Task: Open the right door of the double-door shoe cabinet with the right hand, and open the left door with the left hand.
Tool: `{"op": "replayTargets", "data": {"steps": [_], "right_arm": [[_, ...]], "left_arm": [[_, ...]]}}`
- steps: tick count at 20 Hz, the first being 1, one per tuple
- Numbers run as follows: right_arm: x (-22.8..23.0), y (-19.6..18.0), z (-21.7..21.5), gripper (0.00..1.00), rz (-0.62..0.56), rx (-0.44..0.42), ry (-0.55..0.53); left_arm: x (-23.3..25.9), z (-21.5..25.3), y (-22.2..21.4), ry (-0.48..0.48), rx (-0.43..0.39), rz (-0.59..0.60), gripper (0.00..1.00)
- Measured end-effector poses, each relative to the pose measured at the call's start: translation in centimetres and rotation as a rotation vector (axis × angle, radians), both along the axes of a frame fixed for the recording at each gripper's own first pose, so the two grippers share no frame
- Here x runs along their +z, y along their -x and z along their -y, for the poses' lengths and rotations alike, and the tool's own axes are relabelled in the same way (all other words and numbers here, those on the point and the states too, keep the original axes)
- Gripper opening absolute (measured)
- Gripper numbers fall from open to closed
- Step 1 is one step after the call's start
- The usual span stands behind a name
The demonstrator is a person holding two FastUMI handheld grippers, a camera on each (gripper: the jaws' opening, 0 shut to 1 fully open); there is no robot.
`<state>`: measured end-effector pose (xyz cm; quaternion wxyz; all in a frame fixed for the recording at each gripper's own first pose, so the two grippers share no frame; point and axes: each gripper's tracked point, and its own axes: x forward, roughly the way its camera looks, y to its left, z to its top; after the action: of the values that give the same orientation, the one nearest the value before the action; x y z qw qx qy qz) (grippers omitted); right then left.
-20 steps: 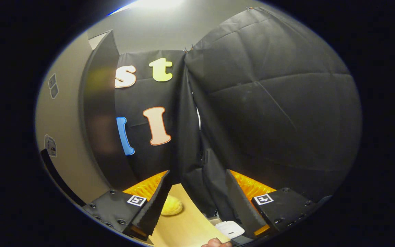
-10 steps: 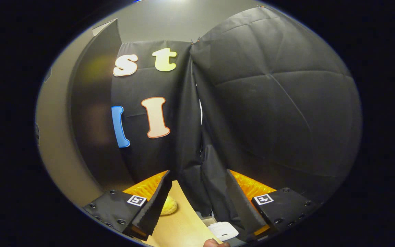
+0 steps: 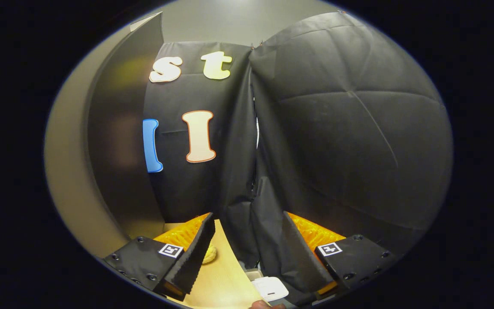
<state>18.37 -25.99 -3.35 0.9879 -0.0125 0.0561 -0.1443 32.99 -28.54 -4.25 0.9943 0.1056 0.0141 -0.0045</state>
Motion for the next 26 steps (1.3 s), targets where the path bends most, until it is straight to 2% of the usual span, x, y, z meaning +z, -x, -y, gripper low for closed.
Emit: {"op": "replayTargets", "data": {"steps": [1, 2, 4, 5, 9, 10, 12, 14, 15, 16, 18, 19, 21, 22, 23, 24, 26], "right_arm": [[0.5, 0.3, -0.2, 0.93, 0.021, 0.002, -0.008], [0.9, 0.5, -0.3, 0.98, 0.040, 0.010, -0.021], [1.4, 0.6, -0.5, 0.98, 0.062, 0.022, -0.051], [1.4, 0.6, -0.6, 0.98, 0.065, 0.024, -0.063], [2.0, 1.2, -0.9, 0.98, 0.078, 0.018, -0.098], [2.3, 1.5, -1.0, 0.92, 0.090, 0.009, -0.103], [2.7, 2.3, -1.7, 1.00, 0.100, 0.007, -0.120], [2.8, 4.1, -2.4, 0.98, 0.103, 0.003, -0.118], [2.9, 4.9, -2.6, 0.92, 0.101, -0.009, -0.104], [2.8, 5.8, -2.7, 0.98, 0.090, -0.030, -0.086], [2.8, 7.4, -3.5, 0.98, 0.073, -0.058, -0.055], [3.1, 8.2, -4.3, 0.92, 0.077, -0.058, -0.049], [3.6, 9.8, -5.7, 1.00, 0.091, -0.054, -0.048], [3.8, 10.5, -6.3, 0.92, 0.095, -0.057, -0.048], [3.8, 11.3, -6.7, 1.00, 0.098, -0.060, -0.048], [3.9, 12.0, -7.3, 0.92, 0.103, -0.062, -0.049], [4.0, 13.2, -8.7, 0.93, 0.105, -0.060, -0.058]], "left_arm": [[0.0, 0.0, 0.1, 0.008, -0.010, -0.002, 0.22], [-0.1, 0.0, -0.2, 0.031, -0.024, -0.010, 0.20], [-0.1, -0.2, 0.4, 0.050, -0.039, -0.004, 0.08], [0.0, -0.1, 0.3, 0.043, -0.041, -0.004, 0.07], [0.0, -0.3, 0.9, 0.059, -0.073, -0.001, 0.08], [0.2, -0.3, 1.3, 0.063, -0.082, -0.001, 0.08], [0.6, -0.4, 2.4, 0.078, -0.097, 0.000, 0.08], [0.7, -0.5, 2.9, 0.081, -0.117, -0.005, 0.07], [0.8, -0.7, 3.2, 0.084, -0.132, -0.005, 0.08], [0.8, -0.9, 3.6, 0.090, -0.148, -0.005, 0.08], [1.0, -1.3, 4.4, 0.103, -0.175, -0.012, 0.07], [0.9, -1.6, 4.8, 0.106, -0.185, -0.015, 0.08], [0.9, -2.2, 5.6, 0.106, -0.207, -0.017, 0.07], [0.9, -2.6, 6.1, 0.111, -0.217, -0.018, 0.07], [1.0, -3.4, 6.7, 0.117, -0.225, -0.019, 0.07], [1.1, -3.9, 7.2, 0.121, -0.232, -0.020, 0.07], [1.3, -4.8, 8.6, 0.131, -0.241, -0.020, 0.07]]}}
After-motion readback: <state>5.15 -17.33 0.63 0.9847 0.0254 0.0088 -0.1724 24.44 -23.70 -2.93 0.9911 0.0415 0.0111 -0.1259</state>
